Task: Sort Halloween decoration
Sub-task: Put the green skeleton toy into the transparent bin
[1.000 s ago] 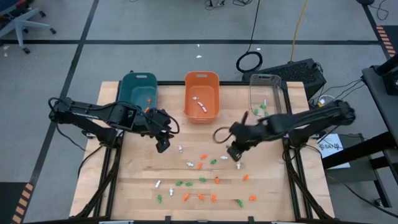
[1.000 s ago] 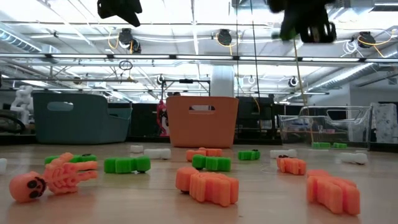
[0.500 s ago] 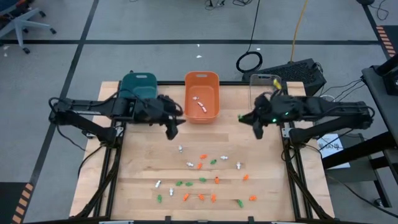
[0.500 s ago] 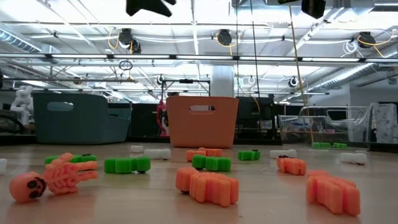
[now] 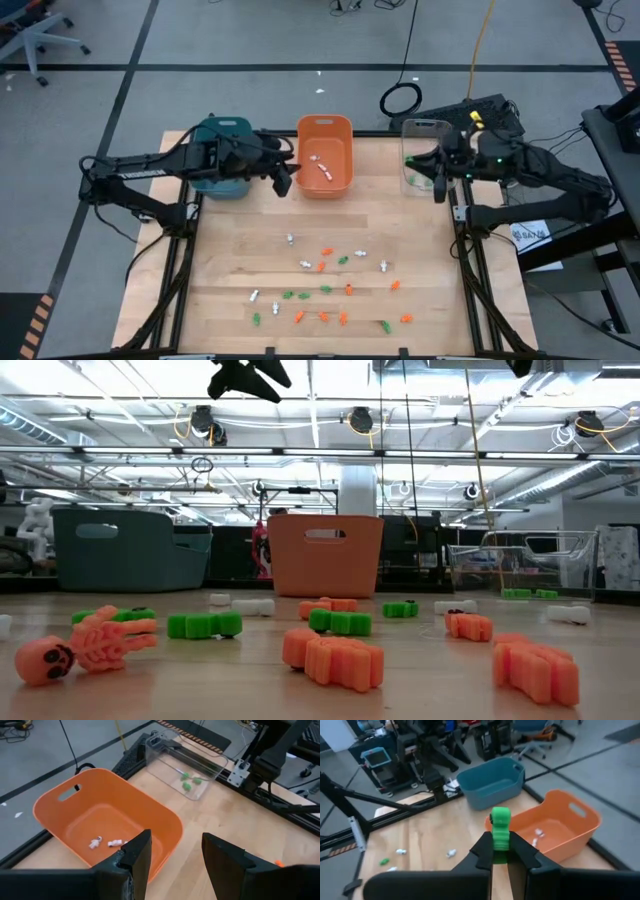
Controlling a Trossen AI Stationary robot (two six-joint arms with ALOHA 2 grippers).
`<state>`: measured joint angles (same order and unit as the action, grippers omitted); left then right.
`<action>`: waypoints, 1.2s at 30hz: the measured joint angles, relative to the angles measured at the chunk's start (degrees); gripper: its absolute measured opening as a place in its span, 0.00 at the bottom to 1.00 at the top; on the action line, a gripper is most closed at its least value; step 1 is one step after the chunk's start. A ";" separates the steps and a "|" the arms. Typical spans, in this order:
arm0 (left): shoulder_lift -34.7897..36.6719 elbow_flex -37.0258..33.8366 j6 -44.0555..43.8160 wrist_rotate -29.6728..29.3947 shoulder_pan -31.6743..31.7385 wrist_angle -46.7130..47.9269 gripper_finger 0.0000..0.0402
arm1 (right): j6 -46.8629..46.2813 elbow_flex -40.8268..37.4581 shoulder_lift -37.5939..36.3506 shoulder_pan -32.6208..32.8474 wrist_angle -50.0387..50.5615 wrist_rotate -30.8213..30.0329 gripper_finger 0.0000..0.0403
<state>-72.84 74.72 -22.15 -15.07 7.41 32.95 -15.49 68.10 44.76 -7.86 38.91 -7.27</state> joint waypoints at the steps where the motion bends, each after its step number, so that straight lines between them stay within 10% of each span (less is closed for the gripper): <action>1: 0.00 0.00 0.00 0.00 0.07 0.00 0.43 | 0.92 0.00 -0.35 -0.39 0.08 0.00 0.03; 36: -1.33 0.02 3.48 1.49 1.15 -9.27 0.43 | 29.02 0.00 -1.73 -1.49 -4.40 2.93 0.03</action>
<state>-74.17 74.74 -18.67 -13.58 8.56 23.68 13.53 68.09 43.03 -9.35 34.50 -4.34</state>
